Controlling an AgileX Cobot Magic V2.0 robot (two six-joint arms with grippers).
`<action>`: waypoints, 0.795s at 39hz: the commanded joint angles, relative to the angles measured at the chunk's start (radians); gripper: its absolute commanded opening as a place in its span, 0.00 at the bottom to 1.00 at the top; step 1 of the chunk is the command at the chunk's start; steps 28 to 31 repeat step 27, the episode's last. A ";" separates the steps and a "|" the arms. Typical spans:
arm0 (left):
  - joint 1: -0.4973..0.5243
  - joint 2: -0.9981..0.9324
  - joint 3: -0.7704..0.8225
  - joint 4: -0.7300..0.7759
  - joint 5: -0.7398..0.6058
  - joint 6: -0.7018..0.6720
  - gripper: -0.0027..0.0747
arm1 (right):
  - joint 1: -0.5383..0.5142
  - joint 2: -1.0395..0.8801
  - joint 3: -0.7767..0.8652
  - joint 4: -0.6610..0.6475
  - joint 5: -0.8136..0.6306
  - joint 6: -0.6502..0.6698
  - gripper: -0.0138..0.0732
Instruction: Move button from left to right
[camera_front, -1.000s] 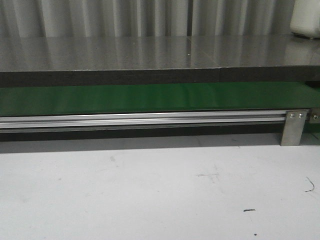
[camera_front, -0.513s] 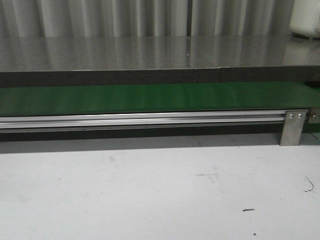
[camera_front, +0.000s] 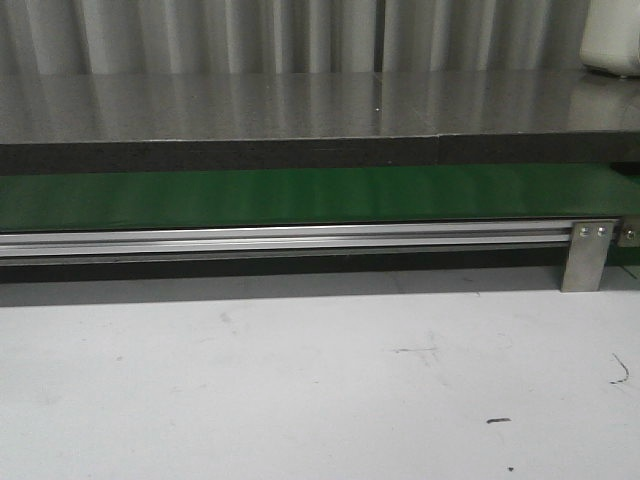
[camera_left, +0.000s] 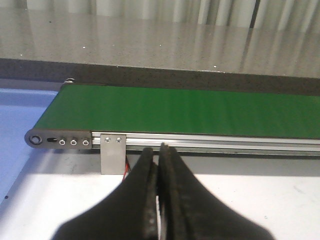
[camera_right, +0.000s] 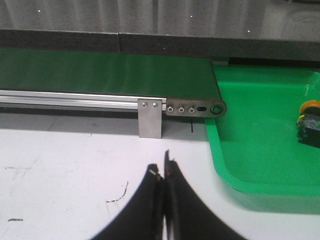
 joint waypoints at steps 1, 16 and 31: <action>-0.007 -0.018 0.027 -0.002 -0.076 -0.007 0.01 | -0.007 -0.017 -0.009 -0.010 -0.090 0.000 0.08; -0.007 -0.018 0.027 -0.002 -0.076 -0.007 0.01 | -0.007 -0.017 -0.009 -0.010 -0.090 0.000 0.08; -0.007 -0.018 0.027 -0.002 -0.076 -0.007 0.01 | -0.007 -0.017 -0.009 -0.010 -0.090 0.000 0.08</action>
